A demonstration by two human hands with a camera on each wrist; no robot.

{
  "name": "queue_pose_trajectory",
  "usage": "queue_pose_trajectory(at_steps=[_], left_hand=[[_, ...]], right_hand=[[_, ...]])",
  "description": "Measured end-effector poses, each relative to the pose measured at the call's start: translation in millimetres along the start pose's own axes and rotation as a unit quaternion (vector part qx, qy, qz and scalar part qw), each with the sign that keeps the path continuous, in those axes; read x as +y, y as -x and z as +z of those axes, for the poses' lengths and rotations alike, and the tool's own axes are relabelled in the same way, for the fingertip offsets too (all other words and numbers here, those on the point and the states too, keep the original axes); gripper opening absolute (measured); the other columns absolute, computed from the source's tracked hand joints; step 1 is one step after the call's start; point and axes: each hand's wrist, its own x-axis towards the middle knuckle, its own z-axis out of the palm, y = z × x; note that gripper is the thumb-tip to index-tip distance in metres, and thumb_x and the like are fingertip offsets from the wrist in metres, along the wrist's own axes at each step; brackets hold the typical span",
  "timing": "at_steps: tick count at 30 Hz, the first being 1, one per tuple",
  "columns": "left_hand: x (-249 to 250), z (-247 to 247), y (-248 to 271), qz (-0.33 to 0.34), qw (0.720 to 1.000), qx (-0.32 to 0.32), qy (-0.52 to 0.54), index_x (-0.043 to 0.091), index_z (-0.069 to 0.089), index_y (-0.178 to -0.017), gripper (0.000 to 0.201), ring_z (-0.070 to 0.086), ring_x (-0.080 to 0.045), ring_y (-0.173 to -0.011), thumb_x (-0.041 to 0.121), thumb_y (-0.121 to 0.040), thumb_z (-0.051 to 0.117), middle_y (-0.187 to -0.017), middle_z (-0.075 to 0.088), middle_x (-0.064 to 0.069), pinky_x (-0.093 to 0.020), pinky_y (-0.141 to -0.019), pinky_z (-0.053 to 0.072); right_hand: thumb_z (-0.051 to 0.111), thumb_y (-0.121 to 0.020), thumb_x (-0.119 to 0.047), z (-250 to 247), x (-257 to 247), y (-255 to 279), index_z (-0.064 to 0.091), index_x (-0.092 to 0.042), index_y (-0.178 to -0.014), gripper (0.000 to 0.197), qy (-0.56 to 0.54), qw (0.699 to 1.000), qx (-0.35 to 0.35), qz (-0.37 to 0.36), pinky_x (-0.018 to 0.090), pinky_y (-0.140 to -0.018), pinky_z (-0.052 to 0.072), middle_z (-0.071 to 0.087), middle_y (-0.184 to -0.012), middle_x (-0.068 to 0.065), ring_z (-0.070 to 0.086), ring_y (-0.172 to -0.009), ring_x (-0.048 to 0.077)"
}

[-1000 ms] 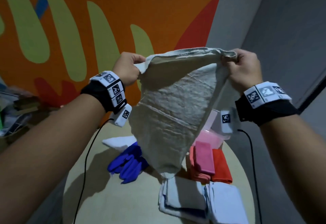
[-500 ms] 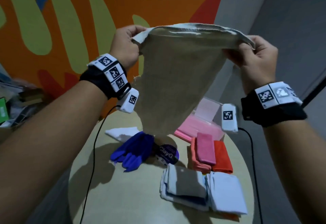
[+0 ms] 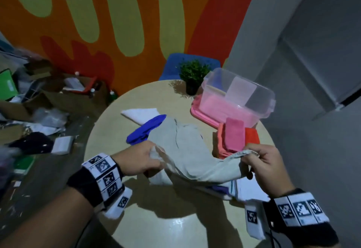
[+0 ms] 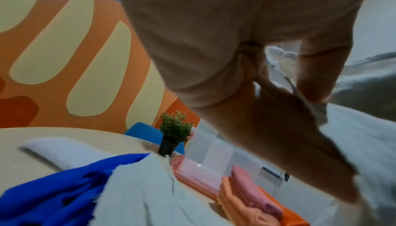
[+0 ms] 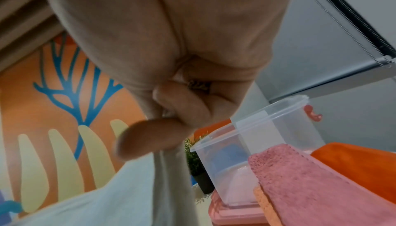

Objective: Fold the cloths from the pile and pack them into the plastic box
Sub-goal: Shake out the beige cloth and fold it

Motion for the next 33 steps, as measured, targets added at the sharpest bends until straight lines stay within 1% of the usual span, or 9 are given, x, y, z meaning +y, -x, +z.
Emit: queue_pose_trajectory(at_steps=[6, 10, 14, 16, 19, 23, 27, 30, 33], left_hand=[[-51.3, -3.6, -11.5, -0.054, 0.995, 0.060, -0.063, 0.012, 0.067, -0.079, 0.032, 0.067, -0.016, -0.068, 0.044, -0.084, 0.068, -0.072, 0.071, 0.001, -0.035, -0.069, 0.052], [-53.7, -22.1, -47.9, -0.066, 0.981, 0.180, -0.034, 0.016, 0.071, -0.070, 0.015, 0.062, -0.013, -0.058, 0.014, -0.085, 0.071, -0.062, 0.069, 0.004, -0.029, -0.060, 0.045], [-44.9, -51.4, -117.9, -0.068, 0.954, 0.284, -0.063, 0.016, 0.073, -0.099, 0.017, 0.066, -0.024, -0.092, 0.009, -0.089, 0.061, -0.096, 0.073, -0.004, -0.033, -0.077, 0.049], [-47.8, -57.2, -147.0, -0.093, 0.936, 0.339, 0.006, 0.017, 0.058, -0.127, 0.035, 0.059, -0.025, -0.104, 0.014, -0.093, 0.064, -0.115, 0.062, -0.004, -0.032, -0.085, 0.045], [-64.4, -47.2, -158.6, -0.067, 0.895, 0.439, -0.042, 0.022, 0.051, -0.118, 0.035, 0.052, -0.026, -0.105, 0.024, -0.089, 0.071, -0.117, 0.054, -0.003, -0.038, -0.089, 0.045], [-97.9, 13.2, -121.5, -0.022, 0.942, 0.289, -0.167, 0.030, 0.054, -0.084, 0.025, 0.049, -0.013, -0.085, 0.042, -0.076, 0.074, -0.085, 0.056, 0.015, -0.036, -0.078, 0.043], [-145.8, 64.4, -95.6, -0.083, 0.924, 0.097, -0.362, 0.039, 0.048, -0.119, 0.056, 0.043, -0.016, -0.113, 0.051, -0.069, 0.068, -0.121, 0.044, 0.018, -0.040, -0.092, 0.036], [-162.9, 73.3, -95.6, -0.121, 0.899, 0.110, -0.407, 0.039, 0.050, -0.120, 0.051, 0.047, -0.020, -0.107, 0.052, -0.075, 0.071, -0.118, 0.046, 0.011, -0.039, -0.084, 0.039], [-173.7, 72.5, -96.6, -0.110, 0.870, 0.159, -0.454, 0.032, 0.063, -0.080, 0.026, 0.053, -0.020, -0.075, 0.034, -0.068, 0.086, -0.086, 0.054, 0.008, -0.035, -0.059, 0.041]], right_hand=[[0.061, -0.090, -0.012, -0.3, 18.3, -20.9, 0.060, -0.012, -0.062, 0.028, 0.122, 0.987, -0.038, 0.093, 0.032, -0.050, 0.046, 0.058, -0.047, 0.008, 0.057, -0.042, 0.019], [0.066, -0.091, -0.016, 11.8, 39.4, -71.2, 0.063, -0.021, -0.069, 0.023, 0.189, 0.974, -0.064, 0.111, 0.028, -0.053, 0.049, 0.064, -0.053, 0.000, 0.064, -0.049, 0.014], [0.063, -0.094, -0.019, 30.9, 66.1, -156.0, 0.067, -0.019, -0.096, 0.005, 0.239, 0.962, -0.005, 0.132, 0.026, -0.067, 0.046, 0.070, -0.085, 0.003, 0.065, -0.079, 0.022], [0.059, -0.096, -0.015, 38.6, 76.8, -182.9, 0.059, -0.018, -0.124, 0.028, 0.220, 0.959, 0.034, 0.175, 0.037, -0.087, 0.055, 0.068, -0.115, 0.006, 0.066, -0.094, 0.023], [0.062, -0.093, -0.010, 51.1, 87.1, -178.2, 0.051, -0.016, -0.134, 0.043, 0.256, 0.950, 0.049, 0.172, 0.030, -0.100, 0.042, 0.055, -0.137, 0.005, 0.060, -0.116, 0.024], [0.074, -0.083, -0.027, 82.7, 125.8, -117.4, 0.064, -0.020, -0.117, 0.035, 0.281, 0.945, -0.122, 0.114, 0.021, -0.091, 0.041, 0.060, -0.119, -0.001, 0.058, -0.110, 0.018], [0.070, -0.073, -0.031, 100.4, 155.4, -64.2, 0.052, -0.030, -0.129, 0.059, 0.362, 0.887, -0.250, 0.140, 0.036, -0.104, 0.039, 0.042, -0.132, -0.006, 0.042, -0.121, 0.021], [0.066, -0.070, -0.026, 103.2, 161.1, -49.8, 0.045, -0.026, -0.138, 0.071, 0.333, 0.900, -0.242, 0.144, 0.033, -0.107, 0.036, 0.038, -0.139, -0.007, 0.039, -0.127, 0.022], [0.069, -0.070, -0.031, 101.8, 164.9, -40.8, 0.035, -0.025, -0.147, 0.084, 0.307, 0.903, -0.259, 0.150, 0.032, -0.114, 0.030, 0.031, -0.150, -0.007, 0.032, -0.137, 0.019]])
